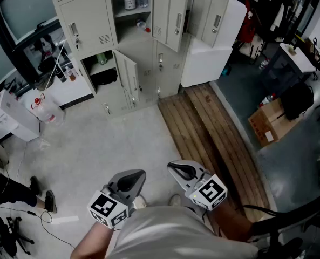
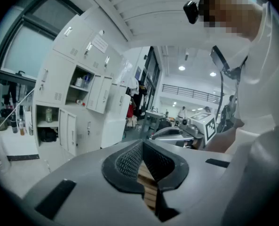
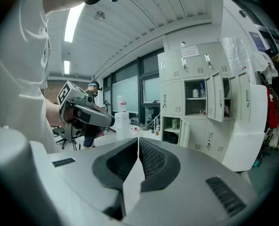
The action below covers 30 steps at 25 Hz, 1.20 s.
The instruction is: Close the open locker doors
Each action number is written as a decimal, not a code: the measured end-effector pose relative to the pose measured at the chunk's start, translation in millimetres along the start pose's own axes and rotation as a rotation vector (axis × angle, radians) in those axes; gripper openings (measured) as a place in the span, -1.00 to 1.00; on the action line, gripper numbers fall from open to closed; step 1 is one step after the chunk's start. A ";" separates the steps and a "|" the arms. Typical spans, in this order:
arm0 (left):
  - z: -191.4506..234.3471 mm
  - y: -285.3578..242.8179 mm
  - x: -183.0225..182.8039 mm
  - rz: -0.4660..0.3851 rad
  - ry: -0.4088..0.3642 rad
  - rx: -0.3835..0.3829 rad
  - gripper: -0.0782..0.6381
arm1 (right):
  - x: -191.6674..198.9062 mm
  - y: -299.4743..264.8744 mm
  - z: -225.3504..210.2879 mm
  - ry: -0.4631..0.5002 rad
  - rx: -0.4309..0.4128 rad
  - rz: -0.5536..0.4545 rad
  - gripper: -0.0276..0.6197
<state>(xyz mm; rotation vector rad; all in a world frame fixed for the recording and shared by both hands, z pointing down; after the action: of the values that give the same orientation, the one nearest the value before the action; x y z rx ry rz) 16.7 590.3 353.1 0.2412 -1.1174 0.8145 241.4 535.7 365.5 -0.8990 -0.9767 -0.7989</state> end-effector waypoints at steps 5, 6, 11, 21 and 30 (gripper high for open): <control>29.7 36.8 -0.1 0.003 0.021 0.003 -0.75 | -18.0 -42.4 21.6 0.022 -0.015 0.005 -0.84; 35.0 44.4 -0.9 -0.001 0.019 0.001 -0.75 | -21.1 -50.2 24.8 0.024 -0.012 0.004 -0.84; 66.5 82.6 -3.6 -0.014 0.003 -0.020 -0.75 | -37.5 -89.7 41.3 0.019 -0.004 -0.003 -0.84; 112.7 102.8 0.9 -0.020 0.041 -0.020 -0.75 | -35.9 -135.0 48.7 -0.032 -0.015 0.066 -0.84; 169.5 70.6 -22.7 -0.042 0.042 -0.104 -0.75 | -6.9 -193.5 -27.6 -0.038 -0.028 0.044 -0.83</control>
<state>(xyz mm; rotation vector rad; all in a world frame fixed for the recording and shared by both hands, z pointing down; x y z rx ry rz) -155.0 534.9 394.0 0.1597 -1.1077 0.7188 79.2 432.6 402.0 -0.9593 -0.9777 -0.7624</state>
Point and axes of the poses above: the fingertips, and each gripper's own axes: y backward along the fingers, z to its left, x out of its underside, the point moved 10 cm from there along y, backward along the fingers, and after that the axes turned 14 degrees about y, right-handed, at the moved point
